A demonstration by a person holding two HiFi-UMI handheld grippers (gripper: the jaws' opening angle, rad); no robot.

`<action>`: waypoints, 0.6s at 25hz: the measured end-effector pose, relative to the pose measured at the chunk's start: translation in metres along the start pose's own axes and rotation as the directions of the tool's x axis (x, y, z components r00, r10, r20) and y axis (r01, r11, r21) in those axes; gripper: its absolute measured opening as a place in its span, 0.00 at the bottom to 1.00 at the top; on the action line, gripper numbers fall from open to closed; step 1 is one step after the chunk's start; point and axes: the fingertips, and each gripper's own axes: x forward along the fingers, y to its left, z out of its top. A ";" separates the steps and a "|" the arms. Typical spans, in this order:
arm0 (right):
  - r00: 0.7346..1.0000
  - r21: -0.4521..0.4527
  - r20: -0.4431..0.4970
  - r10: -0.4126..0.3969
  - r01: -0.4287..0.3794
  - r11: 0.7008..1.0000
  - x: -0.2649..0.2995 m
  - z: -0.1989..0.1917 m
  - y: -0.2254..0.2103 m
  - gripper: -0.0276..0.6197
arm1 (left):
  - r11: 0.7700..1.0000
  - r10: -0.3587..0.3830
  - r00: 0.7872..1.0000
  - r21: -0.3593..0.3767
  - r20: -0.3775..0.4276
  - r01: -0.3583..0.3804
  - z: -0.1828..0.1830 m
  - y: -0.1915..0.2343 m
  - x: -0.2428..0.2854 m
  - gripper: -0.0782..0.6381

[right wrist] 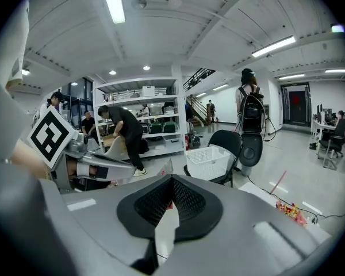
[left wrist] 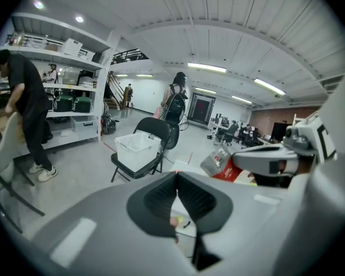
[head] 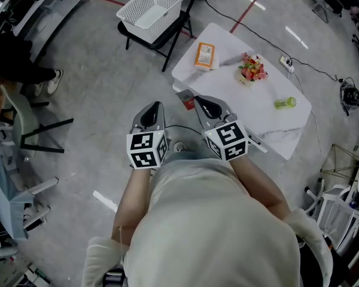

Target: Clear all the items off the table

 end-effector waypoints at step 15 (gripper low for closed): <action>0.994 -0.041 -0.012 0.105 -0.106 0.994 0.064 0.024 0.007 0.04 | 0.992 0.109 0.994 -0.068 0.015 -0.108 0.011 0.053 0.008 0.12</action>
